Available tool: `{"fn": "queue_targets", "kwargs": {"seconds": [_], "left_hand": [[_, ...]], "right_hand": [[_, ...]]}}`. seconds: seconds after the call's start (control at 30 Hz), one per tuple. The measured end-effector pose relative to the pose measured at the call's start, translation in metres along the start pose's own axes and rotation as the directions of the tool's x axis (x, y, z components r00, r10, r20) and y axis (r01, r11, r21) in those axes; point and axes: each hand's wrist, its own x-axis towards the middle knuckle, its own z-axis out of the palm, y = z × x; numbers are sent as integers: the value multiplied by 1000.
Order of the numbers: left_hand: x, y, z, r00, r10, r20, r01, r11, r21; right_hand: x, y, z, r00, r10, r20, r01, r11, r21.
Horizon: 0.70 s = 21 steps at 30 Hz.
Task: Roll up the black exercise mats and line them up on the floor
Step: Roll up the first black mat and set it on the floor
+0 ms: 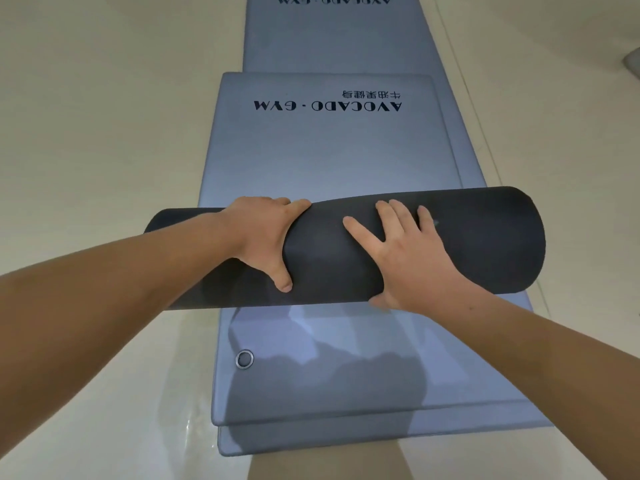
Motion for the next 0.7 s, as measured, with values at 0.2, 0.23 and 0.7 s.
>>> {"fn": "queue_targets", "kwargs": {"seconds": [0.2,0.23,0.7], "left_hand": [[-11,17,2,997,21,72,-21,1000,-8],[-14,19,4,995,30,93,-28,999,-18],[-68,0,11,957,46,-288,-71,995,-77]], "right_hand": [[-19,3,11,995,-50,-87,50,999,-6],[-25,2,10,994,-56,-96,57,998,3],[25,30,-52,856,-208,473,-86,845,528]]}}
